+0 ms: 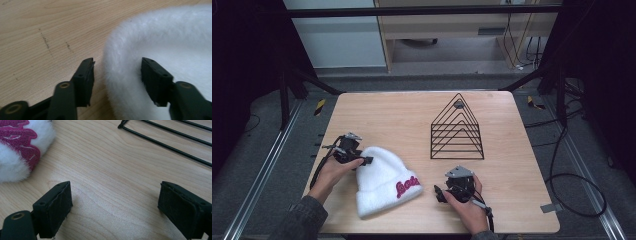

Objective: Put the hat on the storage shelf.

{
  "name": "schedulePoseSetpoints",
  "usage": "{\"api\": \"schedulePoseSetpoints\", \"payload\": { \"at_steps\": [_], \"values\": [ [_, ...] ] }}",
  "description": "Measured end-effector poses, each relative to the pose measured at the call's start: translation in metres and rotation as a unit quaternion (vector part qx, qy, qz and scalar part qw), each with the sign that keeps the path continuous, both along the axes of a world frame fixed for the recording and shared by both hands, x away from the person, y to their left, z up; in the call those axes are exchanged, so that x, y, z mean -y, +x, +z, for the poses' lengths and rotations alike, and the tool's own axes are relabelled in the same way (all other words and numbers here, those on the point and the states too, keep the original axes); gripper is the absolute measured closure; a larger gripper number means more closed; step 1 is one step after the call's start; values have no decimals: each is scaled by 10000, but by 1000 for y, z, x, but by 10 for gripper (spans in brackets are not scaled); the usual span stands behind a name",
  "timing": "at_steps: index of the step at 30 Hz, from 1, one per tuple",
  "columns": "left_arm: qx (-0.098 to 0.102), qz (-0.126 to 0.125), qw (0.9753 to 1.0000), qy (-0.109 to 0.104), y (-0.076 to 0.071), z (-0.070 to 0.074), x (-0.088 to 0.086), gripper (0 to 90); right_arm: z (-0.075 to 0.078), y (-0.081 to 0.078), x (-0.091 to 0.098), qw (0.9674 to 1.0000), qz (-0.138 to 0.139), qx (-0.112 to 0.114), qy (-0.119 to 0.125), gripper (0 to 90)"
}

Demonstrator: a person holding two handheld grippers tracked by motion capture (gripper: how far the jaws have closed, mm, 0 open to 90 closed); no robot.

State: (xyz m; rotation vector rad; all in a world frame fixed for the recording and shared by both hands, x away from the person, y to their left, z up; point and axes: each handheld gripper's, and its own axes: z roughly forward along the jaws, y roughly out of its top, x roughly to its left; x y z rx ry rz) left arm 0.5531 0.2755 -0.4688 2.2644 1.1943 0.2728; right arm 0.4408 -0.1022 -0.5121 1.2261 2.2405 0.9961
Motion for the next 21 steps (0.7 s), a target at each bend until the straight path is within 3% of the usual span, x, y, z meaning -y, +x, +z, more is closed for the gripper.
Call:
{"api": "schedulePoseSetpoints", "payload": {
  "at_steps": [1, 2, 4, 9, 10, 11, 12, 13, 14, 16, 21],
  "values": [
    [0, 0, 10000, 0, 0, 0, 0, 553, 0, 0, 0, 10000, 0, 0, 0, 119],
    [-35, -38, 9999, -161, -1, 1, 2, 611, 0, 0, 0, 10000, -3, -1, 0, 119],
    [-1, -65, 9999, -109, -1, 2, 3, 713, 0, 0, 0, 10000, -4, -2, 0, 119],
    [217, -174, 9993, -253, -9, 13, 2, 806, 0, 0, 0, 10000, -7, -5, 2, 119],
    [390, -218, 9987, -263, -15, 21, 3, 813, 0, 0, 0, 10000, -1, -1, 1, 119],
    [390, -218, 9987, -263, -15, 21, 3, 815, 0, 0, 0, 10000, -7, 1, -2, 119],
    [516, -237, 9980, -261, -19, 27, 4, 815, 0, 0, 0, 10000, -7, 1, -2, 119],
    [790, -299, 9961, -253, -28, 38, 6, 817, 0, 0, 0, 10000, -5, -1, -1, 119],
    [790, -299, 9961, -253, -28, 38, 6, 818, 0, 0, 0, 10000, -7, 0, -1, 119],
    [998, -373, 9940, -256, -37, 49, 9, 819, 0, 0, 0, 10000, -4, -2, -1, 119],
    [1575, -513, 9856, -332, -60, 77, 25, 819, 0, 0, 0, 10000, -9, 1, -8, 120]
  ]
}}
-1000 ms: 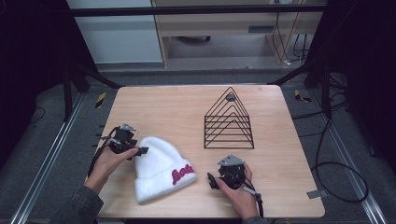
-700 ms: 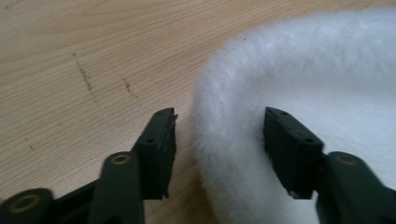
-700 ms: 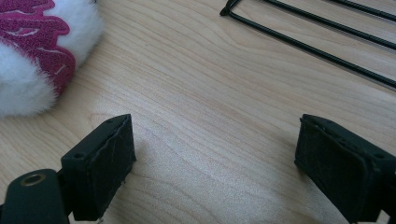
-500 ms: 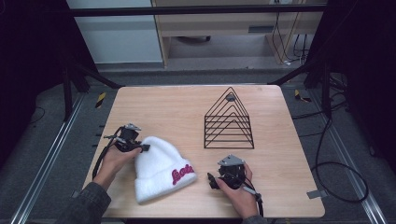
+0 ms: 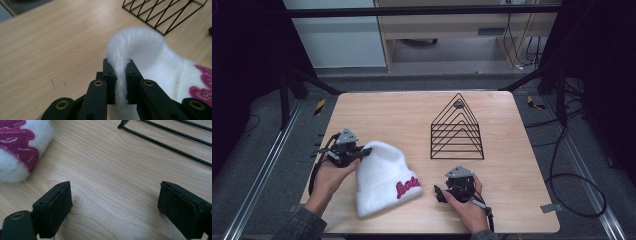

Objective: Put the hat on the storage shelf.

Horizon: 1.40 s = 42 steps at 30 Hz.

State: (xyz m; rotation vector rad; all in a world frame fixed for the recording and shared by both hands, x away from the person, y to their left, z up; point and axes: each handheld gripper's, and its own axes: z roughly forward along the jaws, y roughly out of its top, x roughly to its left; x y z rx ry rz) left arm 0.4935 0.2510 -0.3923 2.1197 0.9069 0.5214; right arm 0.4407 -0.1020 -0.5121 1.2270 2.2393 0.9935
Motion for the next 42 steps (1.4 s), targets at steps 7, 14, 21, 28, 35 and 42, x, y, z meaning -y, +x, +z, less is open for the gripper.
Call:
{"api": "schedulePoseSetpoints", "payload": {
  "at_steps": [7, 14, 21, 28, 35, 42],
  "values": [
    [573, -279, 9979, -64, -20, 41, 20, 821, 0, 0, 0, 10000, 6, -8, 7, 121],
    [1104, -477, 9927, 27, -25, 78, 38, 822, 1, 2, 3, 10000, 64, 6, 46, 168],
    [1340, -609, 9890, 127, -21, 107, 50, 821, 27, -9, 11, 9978, 89, 591, 295, 186],
    [1466, -864, 9853, -140, -14, 136, 56, 822, 92, -19, 23, 9891, 281, 1343, 533, 294],
    [1668, -1158, 9786, -346, -18, 158, 71, 822, 127, -21, 23, 9820, 498, 1652, 775, 434],
    [1905, -1500, 9698, -281, -26, 188, 85, 821, 153, -4, 17, 9744, 999, 1803, 901, 418]
  ]
}}
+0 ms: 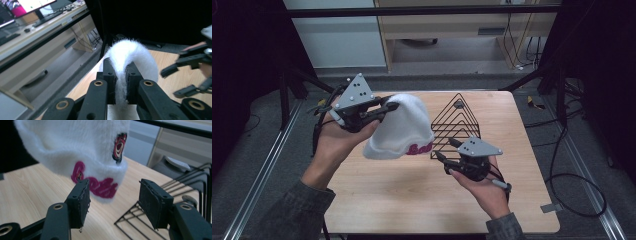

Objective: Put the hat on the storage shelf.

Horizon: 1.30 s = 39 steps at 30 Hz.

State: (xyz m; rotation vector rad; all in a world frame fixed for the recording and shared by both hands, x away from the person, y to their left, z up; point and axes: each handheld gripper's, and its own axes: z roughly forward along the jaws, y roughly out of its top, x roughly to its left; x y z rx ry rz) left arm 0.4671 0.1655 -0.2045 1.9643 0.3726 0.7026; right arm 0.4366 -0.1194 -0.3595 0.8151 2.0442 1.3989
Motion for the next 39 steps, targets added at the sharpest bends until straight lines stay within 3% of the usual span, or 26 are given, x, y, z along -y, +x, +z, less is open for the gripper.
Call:
{"api": "schedulePoseSetpoints", "payload": {
  "at_steps": [4, 8, 10, 11, 14, 15, 16, 18, 21, 22, 25, 26, 28, 31, 32, 33, 36, 39],
  "values": [
    [41, -125, 9999, -24, 0, 10, 2, 822, 14, 10, 5, 9999, 73, -16, 154, 365],
    [1, -149, 9998, -155, 3, 15, 4, 821, 24, 18, 5, 9984, 305, -180, 438, 343],
    [-39, -169, 9995, -257, 6, 15, 6, 821, 28, 20, 1, 9983, 339, -101, 471, 358],
    [-50, -192, 9993, -309, 7, 16, 7, 822, 30, 24, -4, 9977, 476, -89, 479, 382],
    [-76, -254, 9983, -517, 12, 20, 12, 822, 29, 35, -11, 9968, 645, -229, 423, 631],
    [-76, -254, 9983, -517, 12, 20, 12, 822, 29, 35, -11, 9968, 645, -229, 423, 631],
    [-70, -187, 9985, -514, 15, 22, 15, 822, 32, 44, -15, 9961, 761, -228, 388, 752],
    [-47, -107, 9987, -503, 18, 23, 16, 822, 34, 45, -15, 9964, 748, -222, 344, 767],
    [-109, 89, 9978, -643, 28, 28, 18, 821, 48, 50, -11, 9981, 605, -113, 81, 783],
    [-104, 130, 9976, -678, 32, 30, 20, 821, 58, 52, -1, 9986, 520, -29, 34, 784],
    [-75, 206, 9967, -787, 41, 34, 27, 820, 66, 55, 9, 9993, 368, 45, -65, 785],
    [-84, 195, 9963, -830, 48, 35, 36, 817, 75, 58, 22, 9996, 190, 125, -145, 786],
    [-88, 188, 9963, -830, 50, 35, 42, 816, 77, 58, 26, 9996, 122, 149, -186, 785],
    [-34, 114, 9965, -823, 57, 33, 61, 815, 80, 61, 48, 9996, -139, 175, -188, 786],
    [-20, 86, 9971, -761, 63, 29, 75, 814, 79, 64, 60, 9993, -295, 161, -163, 785],
    [-20, 86, 9971, -761, 63, 29, 75, 813, 79, 64, 60, 9993, -295, 161, -163, 785],
    [41, 19, 9981, -613, 75, 23, 97, 813, 72, 70, 78, 9984, -536, 84, -128, 788],
    [65, 30, 9982, -591, 78, 21, 103, 813, 70, 73, 83, 9982, -587, 42, -69, 788]
  ]
}}
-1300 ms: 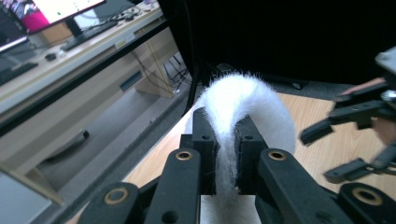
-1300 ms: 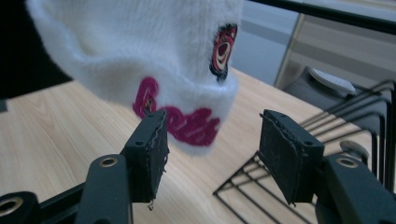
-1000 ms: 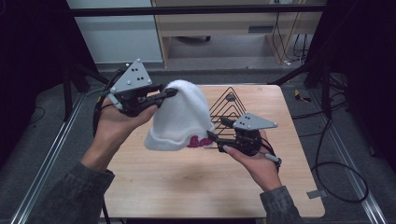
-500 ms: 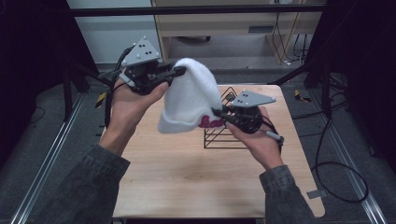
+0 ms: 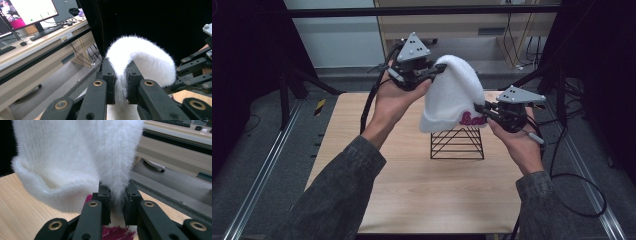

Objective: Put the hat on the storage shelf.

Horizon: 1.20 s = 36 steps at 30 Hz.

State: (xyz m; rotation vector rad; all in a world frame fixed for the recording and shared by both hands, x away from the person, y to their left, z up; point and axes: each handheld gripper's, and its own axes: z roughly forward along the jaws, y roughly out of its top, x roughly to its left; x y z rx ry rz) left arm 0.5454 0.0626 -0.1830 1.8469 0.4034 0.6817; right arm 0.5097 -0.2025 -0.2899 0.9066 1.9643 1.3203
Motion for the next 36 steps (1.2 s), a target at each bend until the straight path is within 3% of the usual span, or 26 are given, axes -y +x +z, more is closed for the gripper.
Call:
{"api": "schedulePoseSetpoints", "payload": {
  "at_steps": [7, 11, 14, 18, 24, 36],
  "values": [
    [-85, 13, 9999, -61, 12, -3, 14, 813, -5, 13, 9, 9999, -106, -67, 32, 786],
    [-122, 10, 9998, -155, 15, -3, 15, 813, -6, 16, 9, 9999, -105, -72, 61, 786],
    [-141, 37, 9999, -78, 19, -6, 18, 812, -8, 19, 10, 9998, -150, -105, 6, 786],
    [-206, 23, 9997, -142, 23, -7, 18, 812, -8, 21, 12, 9998, -174, -130, 53, 786],
    [-230, 66, 9997, -47, 25, -12, 18, 812, -7, 18, 13, 9998, -118, -178, -62, 785],
    [-342, 21, 9992, 197, 25, -33, 26, 810, -28, 17, 18, 9988, -157, -418, -207, 785]
  ]
}}
